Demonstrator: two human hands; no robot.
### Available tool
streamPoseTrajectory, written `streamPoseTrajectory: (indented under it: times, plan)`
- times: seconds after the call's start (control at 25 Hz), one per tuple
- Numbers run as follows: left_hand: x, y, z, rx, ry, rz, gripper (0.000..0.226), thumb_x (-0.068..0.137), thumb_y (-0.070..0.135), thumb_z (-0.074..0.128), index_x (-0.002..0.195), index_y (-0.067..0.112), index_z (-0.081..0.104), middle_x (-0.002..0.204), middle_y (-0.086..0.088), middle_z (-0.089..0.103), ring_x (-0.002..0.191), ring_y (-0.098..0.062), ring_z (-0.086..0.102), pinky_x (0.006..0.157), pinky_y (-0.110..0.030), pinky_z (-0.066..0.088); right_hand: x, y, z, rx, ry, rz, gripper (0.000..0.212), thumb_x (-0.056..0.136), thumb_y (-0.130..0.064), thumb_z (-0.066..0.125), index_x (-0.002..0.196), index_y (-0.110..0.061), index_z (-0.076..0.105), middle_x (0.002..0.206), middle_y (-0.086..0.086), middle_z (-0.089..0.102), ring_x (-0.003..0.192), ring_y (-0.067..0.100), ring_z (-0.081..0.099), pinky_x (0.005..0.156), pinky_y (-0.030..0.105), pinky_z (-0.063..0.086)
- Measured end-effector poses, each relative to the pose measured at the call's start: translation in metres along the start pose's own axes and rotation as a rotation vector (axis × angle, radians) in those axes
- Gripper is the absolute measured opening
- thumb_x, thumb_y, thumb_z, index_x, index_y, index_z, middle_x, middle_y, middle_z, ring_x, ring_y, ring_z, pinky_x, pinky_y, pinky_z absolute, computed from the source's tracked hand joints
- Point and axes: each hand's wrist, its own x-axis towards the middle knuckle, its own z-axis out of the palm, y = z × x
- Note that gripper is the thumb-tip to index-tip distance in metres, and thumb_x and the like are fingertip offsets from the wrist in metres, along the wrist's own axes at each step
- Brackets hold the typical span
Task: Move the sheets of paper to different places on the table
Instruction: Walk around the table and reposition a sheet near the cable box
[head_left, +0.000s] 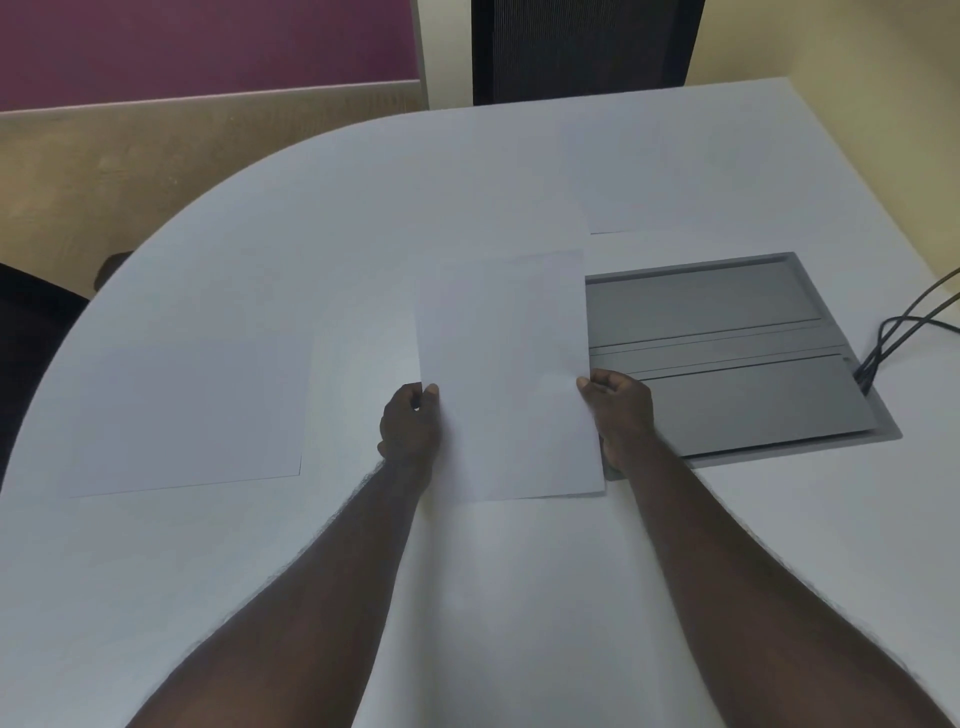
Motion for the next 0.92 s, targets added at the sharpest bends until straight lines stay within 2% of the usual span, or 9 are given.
streamPoseTrajectory:
  times: [0.12, 0.24, 0.32, 0.4, 0.48, 0.6, 0.72, 0.92]
  plan:
    - [-0.014, 0.009, -0.011, -0.033, 0.012, 0.010, 0.036, 0.095, 0.029, 0.051, 0.090, -0.007, 0.047, 0.065, 0.009, 0.036, 0.067, -0.018, 0.032, 0.078, -0.035, 0.025, -0.018, -0.014, -0.004, 0.017, -0.003, -0.018, 0.022, 0.087, -0.005, 0.069, 0.107, 0.005, 0.070, 0.101, 0.024, 0.073, 0.086, 0.026, 0.065, 0.093, 0.057, 0.055]
    - [-0.033, 0.024, -0.029, -0.054, 0.001, 0.021, 0.031, 0.095, 0.030, 0.052, 0.072, 0.009, 0.049, 0.066, 0.009, 0.041, 0.069, -0.020, 0.037, 0.076, -0.034, 0.029, -0.039, -0.030, -0.010, 0.034, -0.016, -0.041, 0.018, 0.087, -0.006, 0.069, 0.102, 0.002, 0.071, 0.096, 0.020, 0.073, 0.084, 0.026, 0.065, 0.093, 0.057, 0.055]
    - [-0.043, 0.032, -0.042, -0.087, -0.013, 0.052, 0.025, 0.094, 0.031, 0.053, 0.078, 0.013, 0.058, 0.073, 0.007, 0.052, 0.073, -0.021, 0.046, 0.077, -0.036, 0.038, -0.055, -0.039, -0.015, 0.046, -0.027, -0.047, 0.015, 0.087, -0.008, 0.070, 0.100, -0.002, 0.072, 0.094, 0.018, 0.073, 0.083, 0.025, 0.066, 0.092, 0.056, 0.055]
    - [-0.055, 0.041, -0.056, -0.108, 0.002, 0.071, 0.024, 0.093, 0.032, 0.055, 0.086, 0.010, 0.063, 0.072, 0.008, 0.054, 0.071, -0.018, 0.047, 0.074, -0.033, 0.039, -0.071, -0.046, -0.018, 0.060, -0.047, -0.066, 0.007, 0.087, -0.009, 0.070, 0.093, -0.008, 0.072, 0.092, 0.015, 0.074, 0.083, 0.024, 0.067, 0.092, 0.055, 0.056]
    - [-0.069, 0.050, -0.069, -0.135, 0.017, 0.083, 0.021, 0.092, 0.031, 0.056, 0.080, 0.015, 0.063, 0.069, 0.009, 0.053, 0.070, -0.017, 0.047, 0.072, -0.030, 0.038, -0.090, -0.052, -0.023, 0.072, -0.066, -0.088, 0.003, 0.087, -0.010, 0.070, 0.089, -0.011, 0.072, 0.088, 0.011, 0.074, 0.082, 0.024, 0.067, 0.092, 0.055, 0.056]
    - [-0.093, 0.060, -0.088, -0.156, 0.023, 0.108, 0.020, 0.092, 0.030, 0.058, 0.084, 0.014, 0.067, 0.074, 0.008, 0.058, 0.072, -0.017, 0.049, 0.072, -0.031, 0.040, -0.117, -0.061, -0.031, 0.085, -0.092, -0.112, 0.010, 0.088, -0.011, 0.069, 0.097, -0.007, 0.072, 0.092, 0.012, 0.075, 0.085, 0.026, 0.069, 0.093, 0.055, 0.056]
    - [-0.115, 0.065, -0.105, -0.208, 0.017, 0.142, 0.023, 0.092, 0.029, 0.058, 0.088, 0.008, 0.068, 0.080, 0.005, 0.060, 0.072, -0.016, 0.050, 0.070, -0.031, 0.042, -0.142, -0.071, -0.038, 0.103, -0.098, -0.122, 0.024, 0.089, -0.014, 0.070, 0.109, 0.000, 0.069, 0.104, 0.016, 0.074, 0.100, 0.033, 0.070, 0.096, 0.055, 0.054]
    - [-0.149, 0.062, -0.136, -0.278, -0.005, 0.196, 0.025, 0.090, 0.027, 0.060, 0.069, 0.013, 0.061, 0.067, 0.007, 0.052, 0.065, -0.015, 0.044, 0.061, -0.026, 0.036, -0.187, -0.080, -0.049, 0.115, -0.100, -0.158, 0.032, 0.090, -0.016, 0.069, 0.116, 0.001, 0.066, 0.113, 0.017, 0.072, 0.110, 0.034, 0.067, 0.098, 0.054, 0.053]
